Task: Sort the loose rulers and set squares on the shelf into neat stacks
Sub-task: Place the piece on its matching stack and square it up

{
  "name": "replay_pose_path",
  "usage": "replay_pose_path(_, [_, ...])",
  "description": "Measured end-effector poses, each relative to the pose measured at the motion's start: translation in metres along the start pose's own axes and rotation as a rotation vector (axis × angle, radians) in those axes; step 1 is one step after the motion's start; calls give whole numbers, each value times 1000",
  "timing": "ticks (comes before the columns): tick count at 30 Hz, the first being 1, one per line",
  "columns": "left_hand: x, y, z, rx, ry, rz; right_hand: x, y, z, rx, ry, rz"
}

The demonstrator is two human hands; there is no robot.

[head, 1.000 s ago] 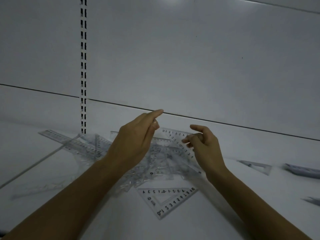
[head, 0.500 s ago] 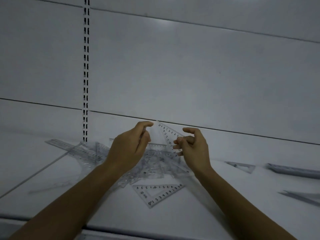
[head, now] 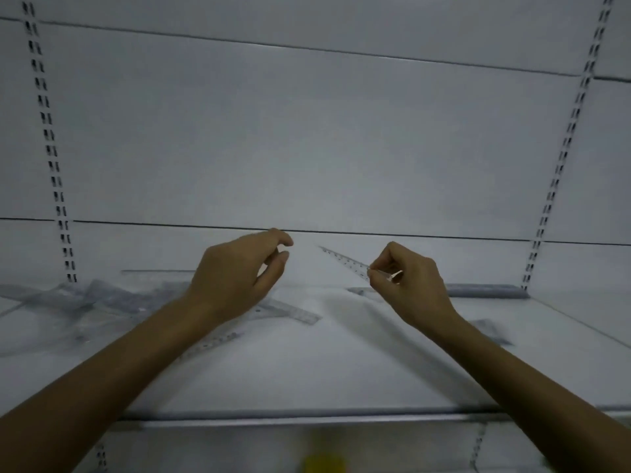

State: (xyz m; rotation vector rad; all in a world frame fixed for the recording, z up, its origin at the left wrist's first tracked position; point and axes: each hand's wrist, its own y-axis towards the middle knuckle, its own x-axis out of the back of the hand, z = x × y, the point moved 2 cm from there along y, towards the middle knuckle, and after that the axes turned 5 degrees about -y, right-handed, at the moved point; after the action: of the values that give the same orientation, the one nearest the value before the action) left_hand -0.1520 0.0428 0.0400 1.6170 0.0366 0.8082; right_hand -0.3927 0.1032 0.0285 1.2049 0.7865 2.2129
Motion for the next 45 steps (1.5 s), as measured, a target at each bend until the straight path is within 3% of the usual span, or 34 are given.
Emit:
replay_pose_path(6, [-102,38,-103,-205,39,181,76,-12,-88,15,-205,-45])
replay_pose_path(12, [-167,68,-149,-64,166,185,121,-11,-139,129,-478,9])
replay_pose_path(18, [-177,45,-135,75,197,231,87,-40,-162,164,-314,261])
replay_pose_path(23, [-173,46,-129,238,73,176,88,-38,-165,164,-254,313])
replay_pose_path(26, [-169,50,-131,281,-59,27,86,-40,-166,206,-253,320])
replay_pose_path(28, [-165,53,-132,361,-270,-62,86,-39,-165,225,-243,308])
replay_pose_path(31, [-162,57,-134,586,-753,-181,86,-39,-162,228,-215,256])
replay_pose_path(37, [-159,58,-130,984,-1272,-244,78,-31,-132,451,-313,65])
replay_pose_path(41, [-157,57,-127,1116,-1410,-297,61,-22,-99,615,-505,-94])
replay_pose_path(45, [-155,53,-117,1193,-1488,-384,54,-10,-89,605,-645,-206])
